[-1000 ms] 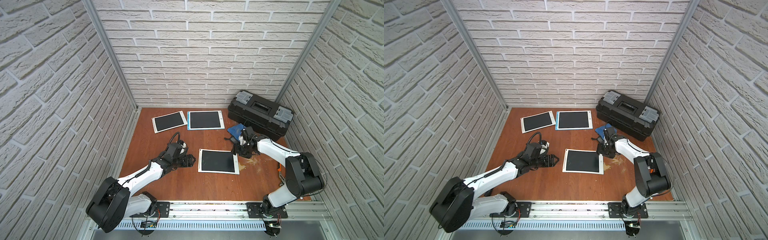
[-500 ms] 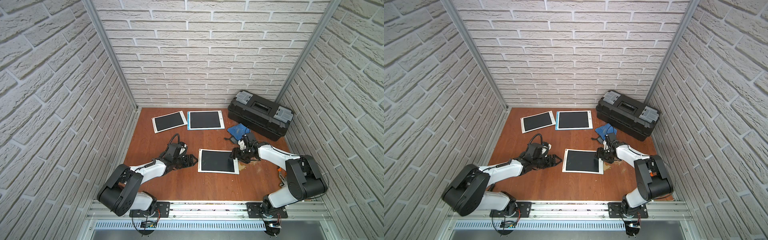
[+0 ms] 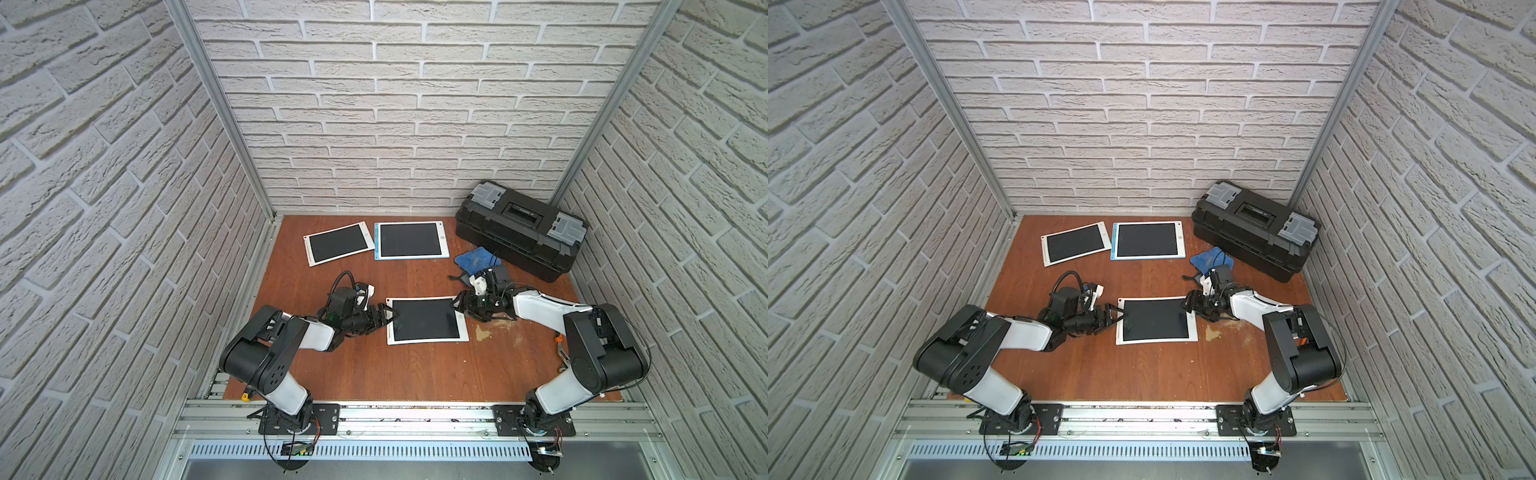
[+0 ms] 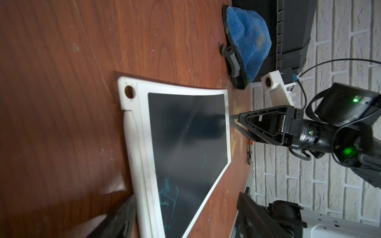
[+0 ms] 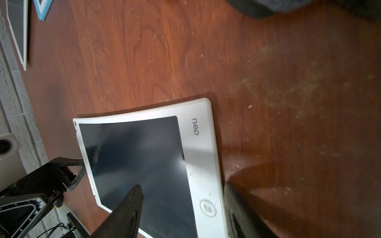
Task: Wipe the drawing tablet
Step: Adjust the drawing tablet at the center of the board.
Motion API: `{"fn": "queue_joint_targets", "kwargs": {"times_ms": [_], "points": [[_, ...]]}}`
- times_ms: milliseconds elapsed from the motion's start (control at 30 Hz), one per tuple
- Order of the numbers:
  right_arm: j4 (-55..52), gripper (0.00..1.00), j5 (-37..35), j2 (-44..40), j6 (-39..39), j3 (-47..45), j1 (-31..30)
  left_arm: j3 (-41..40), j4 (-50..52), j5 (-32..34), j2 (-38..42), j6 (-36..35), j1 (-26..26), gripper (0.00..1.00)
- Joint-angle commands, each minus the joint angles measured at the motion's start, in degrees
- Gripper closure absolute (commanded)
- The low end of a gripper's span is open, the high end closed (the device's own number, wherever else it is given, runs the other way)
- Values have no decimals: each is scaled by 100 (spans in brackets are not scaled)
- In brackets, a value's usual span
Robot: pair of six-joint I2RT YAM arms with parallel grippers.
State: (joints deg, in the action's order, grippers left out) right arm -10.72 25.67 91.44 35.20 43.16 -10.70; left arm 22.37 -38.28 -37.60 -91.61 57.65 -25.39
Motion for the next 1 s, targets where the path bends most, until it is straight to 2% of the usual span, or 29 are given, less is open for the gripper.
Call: {"fn": "queue_joint_targets", "kwargs": {"times_ms": [0,200,333,400,600,733,867,967], "points": [[0,36,273,445,161,-311,-59,-217,140,114,-297,212,-2,20],[267,36,591,681,281,-341,-63,-206,163,118,-137,202,-9,22],[267,36,541,724,277,-333,-56,-181,263,157,9,186,-7,25],[256,36,519,717,270,-334,-58,-192,286,183,93,192,-3,30],[296,36,636,783,285,-287,-59,-233,159,176,587,262,-10,52],[380,36,753,840,312,-305,-59,-182,241,98,1059,251,-29,53],[404,37,764,841,312,-323,-63,-43,724,120,1474,87,-36,58],[421,37,805,841,316,-324,-62,12,958,131,1696,-85,-45,66]]}}
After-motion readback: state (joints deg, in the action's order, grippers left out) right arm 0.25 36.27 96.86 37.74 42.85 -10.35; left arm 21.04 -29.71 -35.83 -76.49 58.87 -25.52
